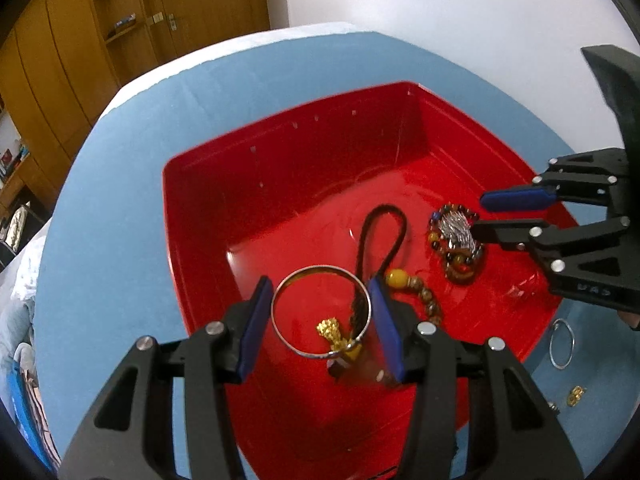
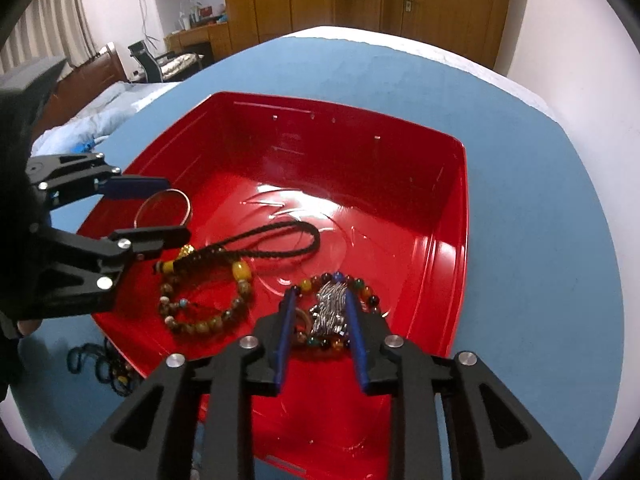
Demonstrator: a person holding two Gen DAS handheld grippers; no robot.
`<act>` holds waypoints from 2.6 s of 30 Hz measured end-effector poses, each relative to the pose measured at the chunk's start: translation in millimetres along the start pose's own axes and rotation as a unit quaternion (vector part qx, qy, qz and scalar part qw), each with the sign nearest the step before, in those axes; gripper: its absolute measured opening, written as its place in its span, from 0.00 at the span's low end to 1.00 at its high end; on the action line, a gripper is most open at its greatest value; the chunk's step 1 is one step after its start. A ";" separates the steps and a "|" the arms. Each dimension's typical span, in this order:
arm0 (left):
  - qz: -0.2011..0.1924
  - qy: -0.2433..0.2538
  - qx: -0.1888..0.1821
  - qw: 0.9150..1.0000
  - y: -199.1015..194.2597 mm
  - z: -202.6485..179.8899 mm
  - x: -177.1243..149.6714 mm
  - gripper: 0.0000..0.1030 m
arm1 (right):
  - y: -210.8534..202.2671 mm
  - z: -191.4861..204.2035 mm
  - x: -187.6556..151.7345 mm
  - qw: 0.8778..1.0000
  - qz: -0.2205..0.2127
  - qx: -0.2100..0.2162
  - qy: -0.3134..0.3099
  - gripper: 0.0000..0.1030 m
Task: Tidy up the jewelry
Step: 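Open both grippers to drop the bangle and chain into the box, then move left gripper toward black bead necklace while right gripper approaches gold pendant, then close left gripper on the bead necklace while right gripper closes on gold pendant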
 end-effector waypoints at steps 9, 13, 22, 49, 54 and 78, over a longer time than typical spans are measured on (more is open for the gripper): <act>-0.007 0.007 0.008 1.000 -6.2 -4.7 -6.0 0.74 | -31.9 4.0 -13.0 1.000 -0.015 -0.007 0.002 0.26; -0.020 -0.001 0.007 1.000 -30.5 -1.8 -15.1 0.74 | -61.8 8.0 -29.6 0.999 -0.032 -0.008 0.007 0.26; -0.069 0.005 -0.003 0.998 -115.2 -7.1 -79.4 0.84 | -128.9 50.6 -96.9 0.998 -0.067 -0.002 0.003 0.41; 0.015 0.003 -0.015 1.000 -35.6 -32.6 -131.9 0.90 | -78.3 75.4 -182.3 0.999 -0.008 0.008 0.031 0.42; 0.008 -0.007 -0.016 1.000 -31.7 -33.4 -127.8 0.84 | -77.7 75.9 -181.0 1.000 -0.011 0.009 0.028 0.41; -0.021 -0.028 -0.024 0.999 -81.9 -31.8 -146.6 0.13 | -87.5 78.2 -180.3 0.999 -0.015 0.021 0.038 0.21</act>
Point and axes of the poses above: each gripper's, at about its wrist camera, not at the fingertips, and y roughly the way its jaws point, z to its left, x to its top, the point moved 6 cm from there along y, roughly the way its jaws point, and after that the axes turned 6 degrees about -y, right-handed, at the moved point
